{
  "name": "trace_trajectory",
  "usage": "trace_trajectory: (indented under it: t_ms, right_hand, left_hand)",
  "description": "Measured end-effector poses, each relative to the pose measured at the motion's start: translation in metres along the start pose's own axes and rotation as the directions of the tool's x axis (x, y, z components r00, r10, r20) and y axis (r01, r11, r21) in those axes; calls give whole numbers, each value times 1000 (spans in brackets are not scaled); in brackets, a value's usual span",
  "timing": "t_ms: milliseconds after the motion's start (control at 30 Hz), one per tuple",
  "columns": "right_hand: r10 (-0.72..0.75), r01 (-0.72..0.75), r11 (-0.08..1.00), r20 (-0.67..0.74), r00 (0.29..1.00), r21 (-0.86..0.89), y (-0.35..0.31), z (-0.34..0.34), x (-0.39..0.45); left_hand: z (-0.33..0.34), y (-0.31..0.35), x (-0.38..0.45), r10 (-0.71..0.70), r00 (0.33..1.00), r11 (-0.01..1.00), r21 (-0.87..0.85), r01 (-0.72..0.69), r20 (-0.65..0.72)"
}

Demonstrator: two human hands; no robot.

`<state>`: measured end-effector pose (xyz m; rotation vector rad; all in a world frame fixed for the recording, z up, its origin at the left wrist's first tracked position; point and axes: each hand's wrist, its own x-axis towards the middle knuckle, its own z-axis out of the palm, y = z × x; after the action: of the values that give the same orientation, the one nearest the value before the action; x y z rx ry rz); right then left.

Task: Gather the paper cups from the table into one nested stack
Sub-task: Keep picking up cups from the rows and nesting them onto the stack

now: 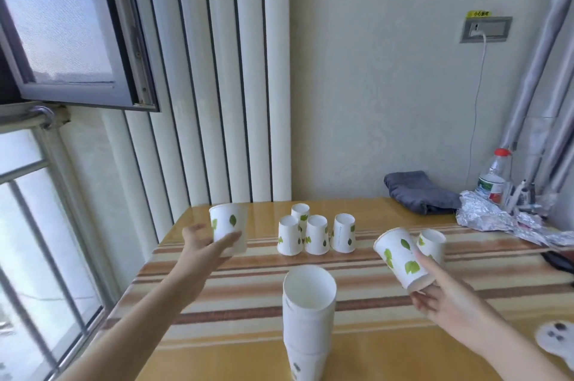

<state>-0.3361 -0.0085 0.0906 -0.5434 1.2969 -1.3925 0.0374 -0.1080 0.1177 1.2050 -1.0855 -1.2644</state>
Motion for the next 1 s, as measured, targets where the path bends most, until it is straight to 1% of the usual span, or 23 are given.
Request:
trace_trajectory:
  t_ms: [33,67,100,167,233,300,367,467,567,667,733,867,933,1000]
  right_hand:
    - [24,-25,999,35,999,24,7,-1,-12]
    - [46,-49,998,58,997,42,14,-4,-22]
    - [65,-68,997,78,995,45,18,-5,-32]
    - [64,-68,997,90,994,41,23,-8,-47]
    - [-7,7,1000,79,997,3,23,-6,-59]
    - [-86,91,992,65,994,-84,17,0,-72]
    - [-163,172,976,76,984,-134,8,8,-83]
    - [-282,297,937,104,954,-185,-9,23,-97]
    - [-385,412,885,156,909,-217,-19,43,-106]
    - [-471,515,814,215,856,-270,-23,69,-108]
    - [-485,552,773,270,832,-312,-20,88,-106]
    - [-501,626,647,377,779,-435,-3,115,-96]
    - [-496,633,593,394,774,-497,7,121,-95]
    - [-476,620,561,399,784,-549,16,118,-93]
  left_hand:
    - [6,8,-19,31,998,998,-63,-27,54]
    - [13,17,-36,68,991,994,-91,-58,115]
    - [19,26,-51,111,977,991,-92,-96,181]
    - [31,39,-75,183,942,983,-30,-182,282]
    - [43,45,-90,225,904,966,34,-255,363]
    - [55,45,-99,237,871,946,101,-307,431]
    - [61,39,-103,226,857,924,176,-339,463]
    - [61,25,-104,222,838,896,236,-377,498]
    - [56,15,-105,188,839,885,282,-370,510]
    - [48,15,-107,174,858,898,279,-340,483]
    - [41,20,-109,184,882,914,256,-316,433]
    - [24,17,-109,137,922,935,260,-241,362]
    - [16,9,-105,117,930,936,273,-220,347]
    - [11,2,-101,95,938,937,289,-197,332]
